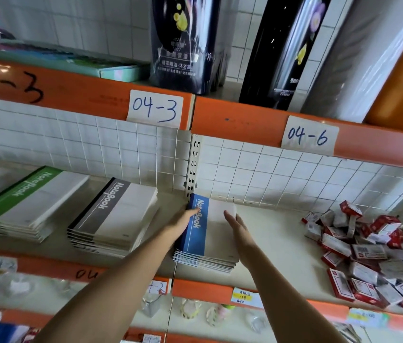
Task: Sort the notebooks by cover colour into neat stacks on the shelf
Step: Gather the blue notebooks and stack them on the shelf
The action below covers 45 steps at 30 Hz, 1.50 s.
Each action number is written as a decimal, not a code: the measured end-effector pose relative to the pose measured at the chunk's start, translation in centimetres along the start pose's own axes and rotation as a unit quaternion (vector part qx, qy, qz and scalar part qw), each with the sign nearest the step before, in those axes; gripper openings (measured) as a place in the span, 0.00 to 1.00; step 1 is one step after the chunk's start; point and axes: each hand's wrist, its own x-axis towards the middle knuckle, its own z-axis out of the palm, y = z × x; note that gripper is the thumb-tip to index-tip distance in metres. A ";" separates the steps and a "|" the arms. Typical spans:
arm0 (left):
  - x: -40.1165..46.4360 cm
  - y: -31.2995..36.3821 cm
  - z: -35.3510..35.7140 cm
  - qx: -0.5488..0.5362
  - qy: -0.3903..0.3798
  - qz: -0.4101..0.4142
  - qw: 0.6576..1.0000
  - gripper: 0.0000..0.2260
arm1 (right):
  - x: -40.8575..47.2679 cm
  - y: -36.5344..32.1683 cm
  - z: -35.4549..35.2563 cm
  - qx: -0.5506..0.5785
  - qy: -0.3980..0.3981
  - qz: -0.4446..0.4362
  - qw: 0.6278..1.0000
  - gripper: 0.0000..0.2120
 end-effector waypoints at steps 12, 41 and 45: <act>1.2 0.2 -1.7 -0.054 -0.008 0.009 0.998 0.29 | 1.4 1.0 -1.4 0.052 0.010 -0.055 0.997 0.28; 2.8 -0.7 0.0 -0.192 -0.048 0.075 0.977 0.31 | 2.4 1.5 -0.8 0.055 -0.045 -0.094 0.993 0.28; 1.8 0.0 -0.8 -0.198 -0.041 0.094 0.975 0.32 | 2.3 1.5 -1.0 0.105 -0.014 -0.075 0.992 0.42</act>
